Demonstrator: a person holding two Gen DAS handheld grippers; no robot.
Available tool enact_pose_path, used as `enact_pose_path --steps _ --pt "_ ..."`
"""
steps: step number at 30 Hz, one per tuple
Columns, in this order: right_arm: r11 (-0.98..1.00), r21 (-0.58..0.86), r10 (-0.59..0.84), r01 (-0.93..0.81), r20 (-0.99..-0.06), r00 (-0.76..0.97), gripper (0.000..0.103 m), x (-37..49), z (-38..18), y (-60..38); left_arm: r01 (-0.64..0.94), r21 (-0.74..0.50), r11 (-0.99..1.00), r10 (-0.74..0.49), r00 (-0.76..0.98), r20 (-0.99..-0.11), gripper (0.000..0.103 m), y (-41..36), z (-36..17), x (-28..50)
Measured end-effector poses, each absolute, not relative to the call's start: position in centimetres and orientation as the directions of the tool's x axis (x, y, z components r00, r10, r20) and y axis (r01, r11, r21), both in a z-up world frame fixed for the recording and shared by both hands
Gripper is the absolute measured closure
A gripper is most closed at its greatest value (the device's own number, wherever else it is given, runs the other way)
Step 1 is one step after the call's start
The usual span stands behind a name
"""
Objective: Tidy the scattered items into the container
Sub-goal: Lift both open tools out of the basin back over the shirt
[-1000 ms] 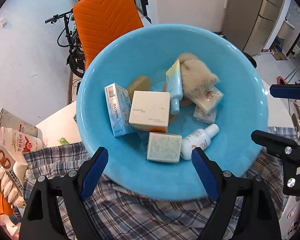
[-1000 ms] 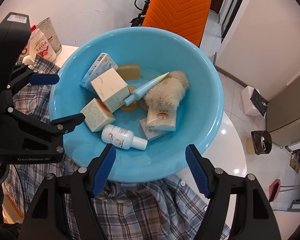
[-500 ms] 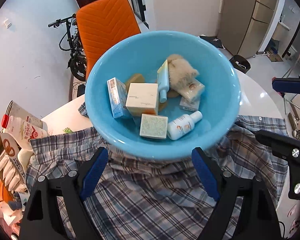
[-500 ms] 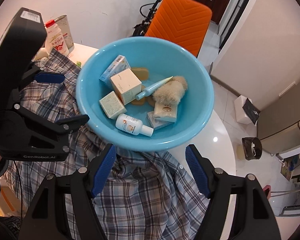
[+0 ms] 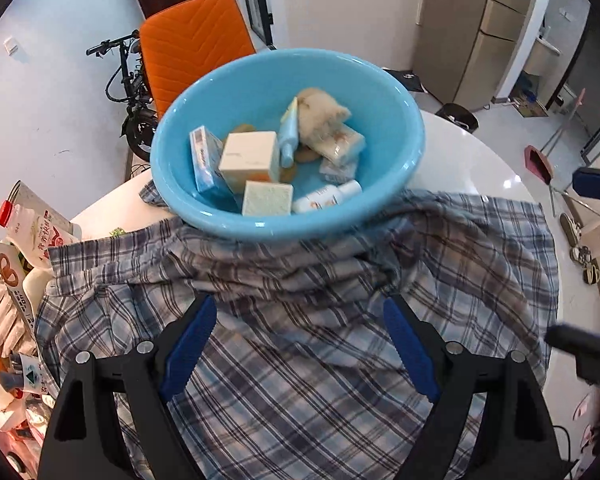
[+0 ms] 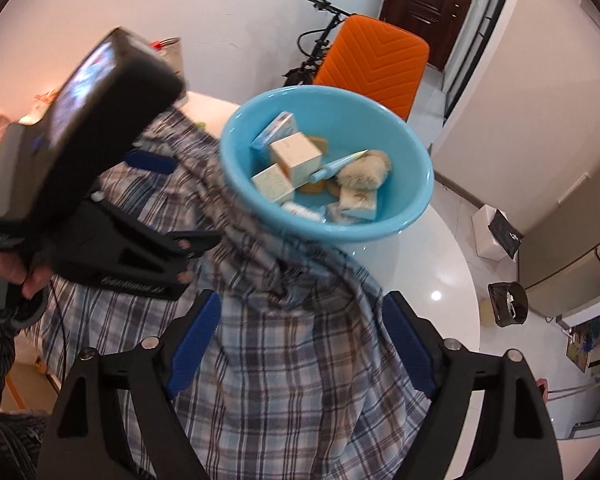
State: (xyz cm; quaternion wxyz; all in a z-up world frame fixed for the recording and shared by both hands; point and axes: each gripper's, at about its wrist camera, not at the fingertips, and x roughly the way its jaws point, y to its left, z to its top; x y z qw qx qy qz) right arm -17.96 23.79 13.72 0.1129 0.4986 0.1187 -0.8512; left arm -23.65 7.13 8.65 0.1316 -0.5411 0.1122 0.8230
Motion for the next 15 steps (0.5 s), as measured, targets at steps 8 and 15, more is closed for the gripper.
enact_pose_path --steps 8,15 --pt "-0.948 0.010 -0.162 0.317 -0.874 -0.458 0.021 -13.3 12.1 24.2 -0.366 0.042 -0.930 0.114 -0.395 -0.912 0.016 7.3 8.5 -19.8" --pt "-0.968 0.023 -0.147 0.249 -0.857 -0.493 0.021 -9.9 10.0 25.1 -0.365 0.018 -0.931 0.151 -0.429 -0.891 0.016 6.5 8.2 -15.7"
